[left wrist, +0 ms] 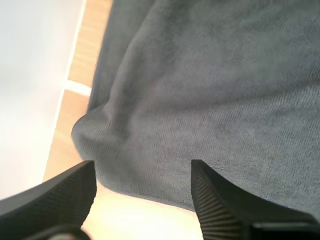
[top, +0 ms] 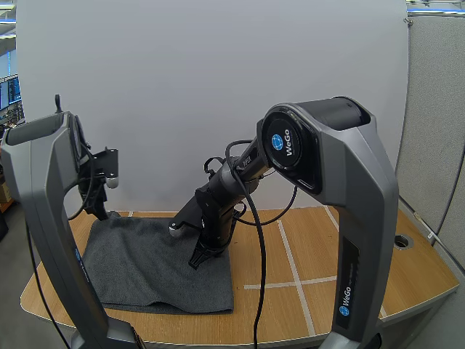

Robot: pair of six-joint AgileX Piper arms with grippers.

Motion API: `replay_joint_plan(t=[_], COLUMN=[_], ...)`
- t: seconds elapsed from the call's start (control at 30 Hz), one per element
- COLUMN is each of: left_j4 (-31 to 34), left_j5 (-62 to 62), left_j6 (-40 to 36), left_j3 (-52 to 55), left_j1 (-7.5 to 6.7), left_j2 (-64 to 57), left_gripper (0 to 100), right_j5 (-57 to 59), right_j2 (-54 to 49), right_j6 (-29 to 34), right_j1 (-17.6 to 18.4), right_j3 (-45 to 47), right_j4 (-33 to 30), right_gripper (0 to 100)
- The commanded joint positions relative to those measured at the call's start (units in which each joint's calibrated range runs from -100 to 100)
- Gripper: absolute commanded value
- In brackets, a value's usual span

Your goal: Fold the towel

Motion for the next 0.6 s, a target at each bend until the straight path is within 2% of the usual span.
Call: replay_joint_plan(t=[0.0, 0.07, 0.17, 0.37, 0.47, 0.5, 0.53, 0.57], left_j4=[-9.99, -13.12, -14.06, -15.79, -17.50, -17.65, -17.76, -17.76], left_j5=[1.56, 1.56, 1.56, 1.56, 1.56, 1.56, 1.56, 1.56], left_j6=[-2.09, -2.09, -2.55, -3.41, -2.58, -2.45, -2.37, -2.37], left_j3=[0.00, 0.00, 0.00, 6.37, 11.37, 12.76, 14.03, 15.27], left_j1=[4.51, 5.58, 6.22, 6.30, 6.30, 6.30, 6.30, 6.30], left_j2=[-5.79, -7.62, -8.87, -12.10, -14.07, -14.40, -14.69, -14.82], left_gripper=[89, 89, 89, 89, 89, 89, 89, 89], right_j5=[2.33, 2.33, 4.38, 11.55, 12.78, 13.23, 14.27, 14.78], right_j2=[-8.57, -11.46, -14.82, -19.12, -20.80, -21.40, -21.50, -21.50], right_j6=[-0.25, -0.25, -0.25, 1.71, 0.99, -1.81, -4.93, -7.42], right_j1=[-0.17, -0.17, -0.17, -1.76, -4.50, -6.40, -7.73, -8.49], right_j3=[0.61, 0.61, 0.61, 0.61, 0.61, 0.61, 0.61, 0.61], right_j4=[0.03, -0.11, -0.11, 0.65, 5.37, 10.47, 16.24, 19.30], right_gripper=[0, 0, 0, 1, 51, 81, 90, 91])
